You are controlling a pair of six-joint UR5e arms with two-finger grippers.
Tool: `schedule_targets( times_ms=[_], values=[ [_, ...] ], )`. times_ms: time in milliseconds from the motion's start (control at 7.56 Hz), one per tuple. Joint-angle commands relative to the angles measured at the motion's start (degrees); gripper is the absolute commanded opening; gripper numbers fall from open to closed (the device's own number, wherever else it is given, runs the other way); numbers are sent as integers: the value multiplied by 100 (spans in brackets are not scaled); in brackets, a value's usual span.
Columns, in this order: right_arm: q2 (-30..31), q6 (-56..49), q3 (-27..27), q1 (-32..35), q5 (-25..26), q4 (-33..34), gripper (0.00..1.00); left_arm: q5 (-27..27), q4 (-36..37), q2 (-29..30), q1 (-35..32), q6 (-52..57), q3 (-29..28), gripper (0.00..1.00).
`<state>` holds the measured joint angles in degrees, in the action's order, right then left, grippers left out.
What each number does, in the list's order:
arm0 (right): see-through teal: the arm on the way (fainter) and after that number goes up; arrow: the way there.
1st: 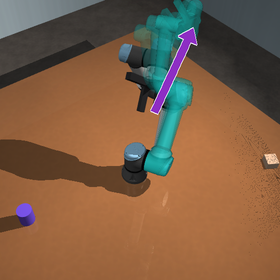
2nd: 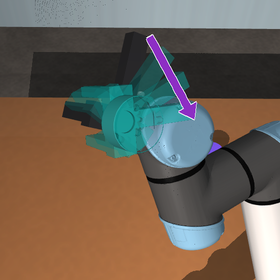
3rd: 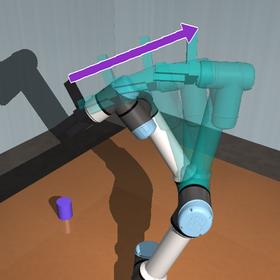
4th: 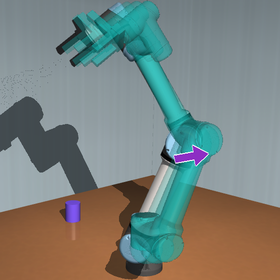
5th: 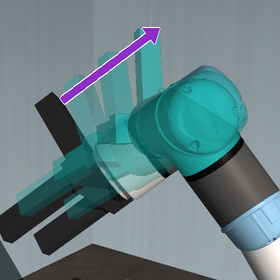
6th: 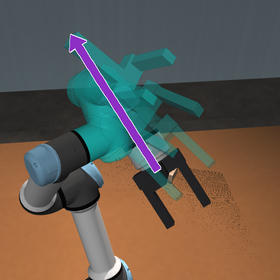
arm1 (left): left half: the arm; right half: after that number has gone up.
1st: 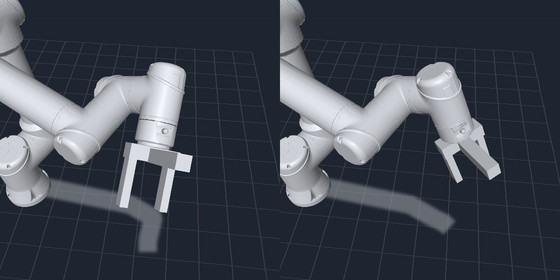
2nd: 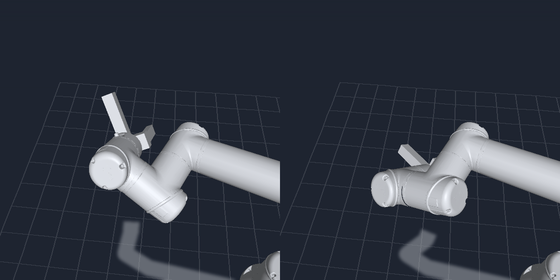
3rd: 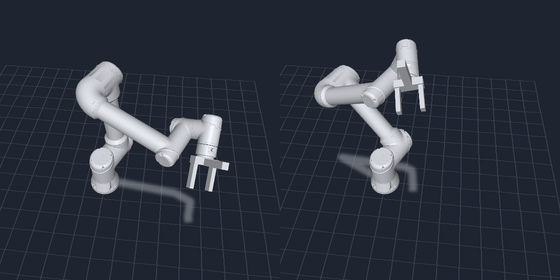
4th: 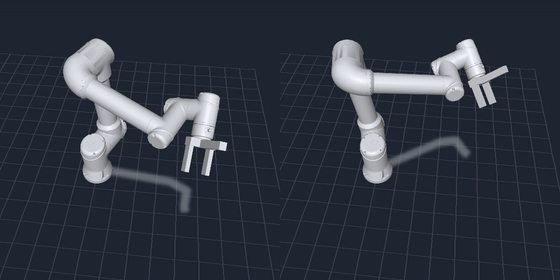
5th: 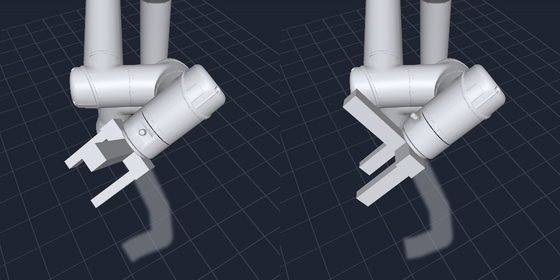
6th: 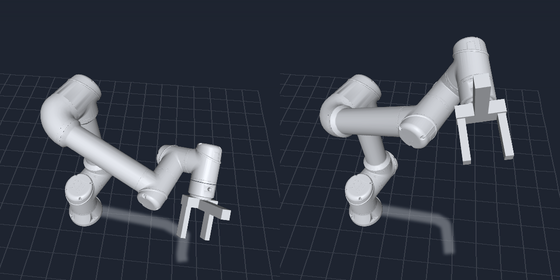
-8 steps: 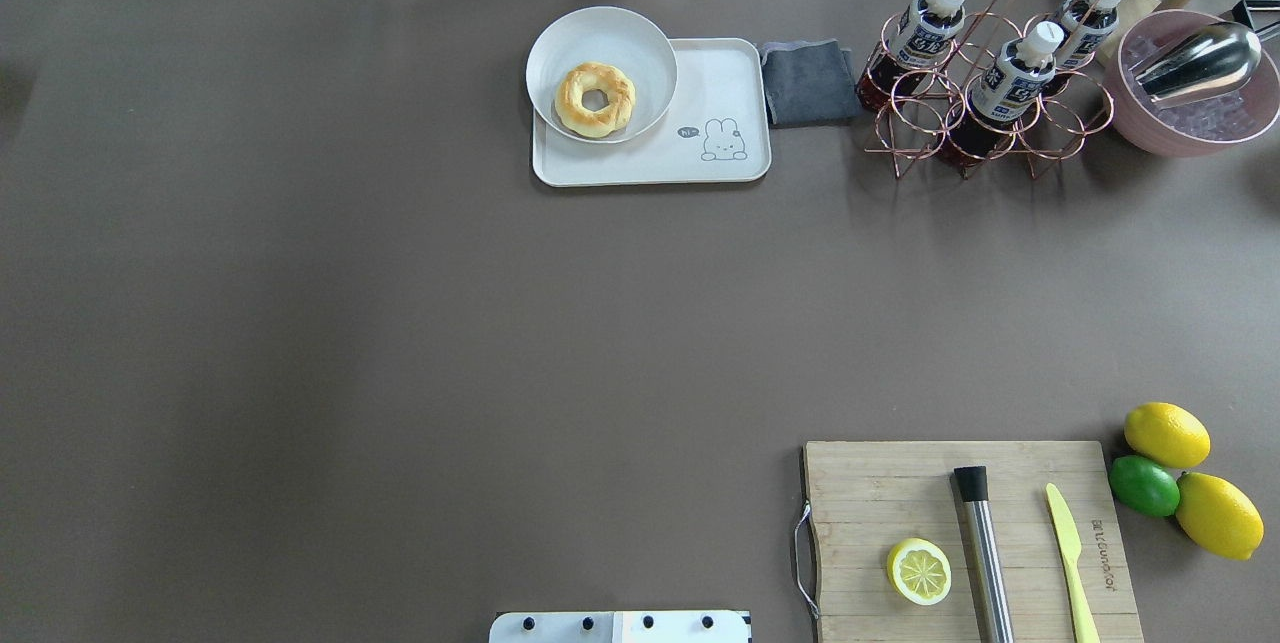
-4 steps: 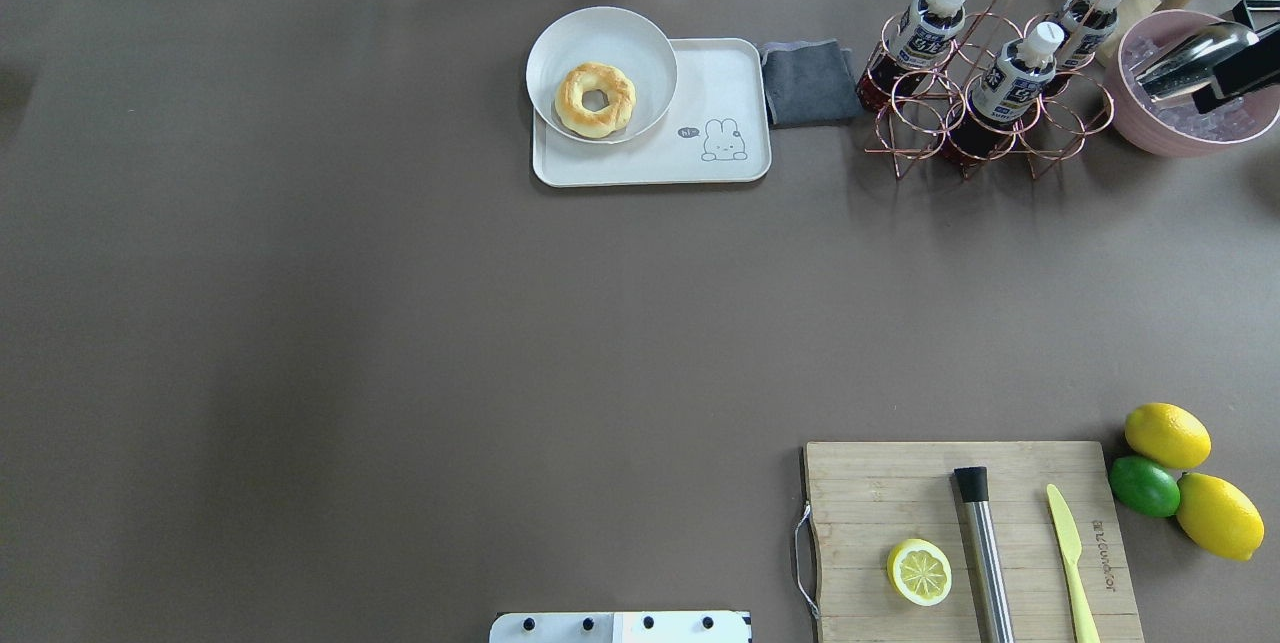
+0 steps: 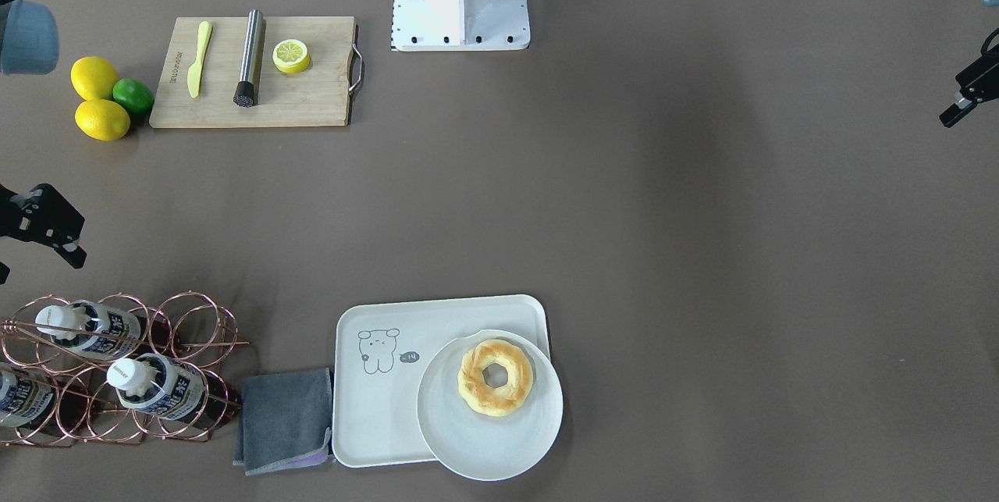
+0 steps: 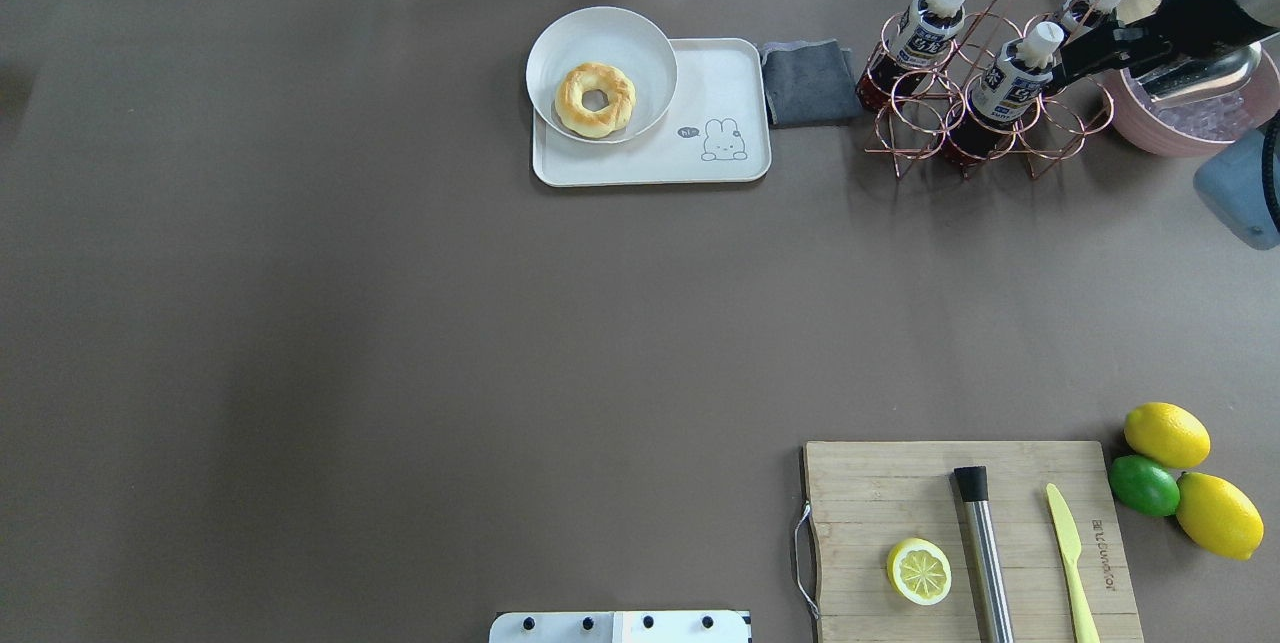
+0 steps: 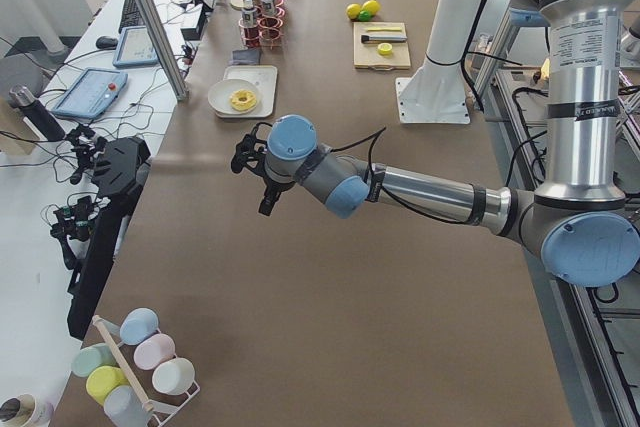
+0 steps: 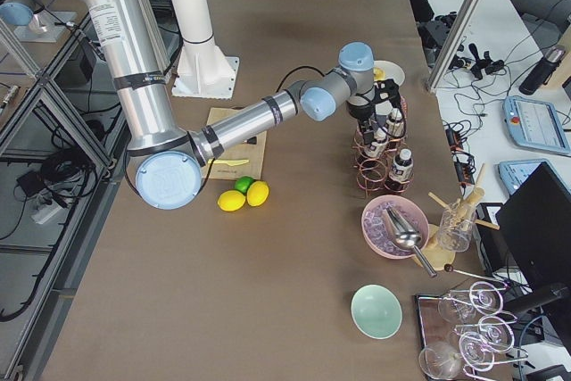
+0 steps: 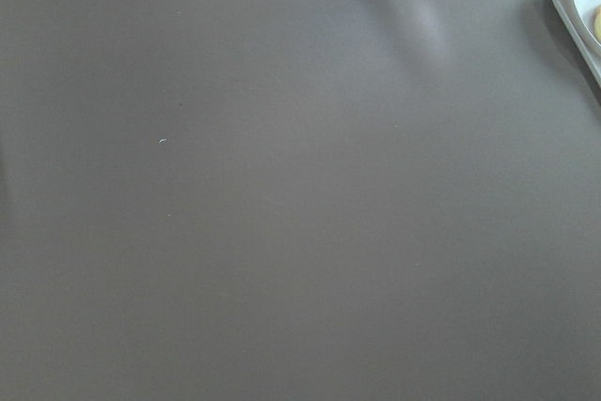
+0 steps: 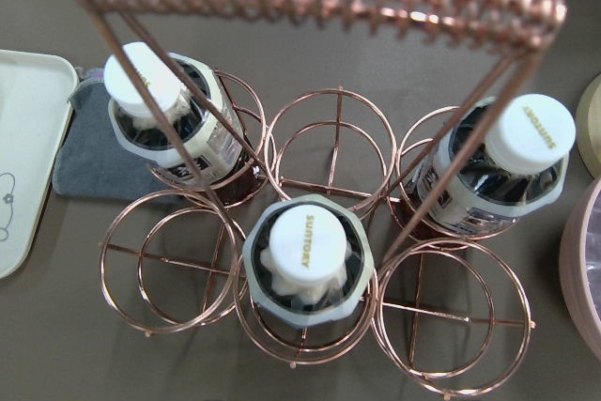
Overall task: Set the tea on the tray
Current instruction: 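Reach the right gripper down to a tea bottle in the copper rack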
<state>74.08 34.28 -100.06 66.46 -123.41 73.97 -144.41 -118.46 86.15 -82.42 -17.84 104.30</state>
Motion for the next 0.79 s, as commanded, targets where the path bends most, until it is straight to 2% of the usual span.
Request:
schedule_targets(
  times_ms=[0, 265, 529, 661],
  values=[
    [-122, 211, 57, -195, 378, -102, 85, 1, -11, -1, 33, 0, -6, 99],
    [-218, 211, 197, -239, 598, -120, 79, 1, -20, -1, 42, 0, -6, 99],
    [-455, 211, 635, -239, 608, -443, 71, 1, -11, -1, 59, 0, -15, 99],
    [-456, 211, 724, -239, 608, -593, 70, 1, -11, -1, 60, 0, -15, 99]
  ],
)
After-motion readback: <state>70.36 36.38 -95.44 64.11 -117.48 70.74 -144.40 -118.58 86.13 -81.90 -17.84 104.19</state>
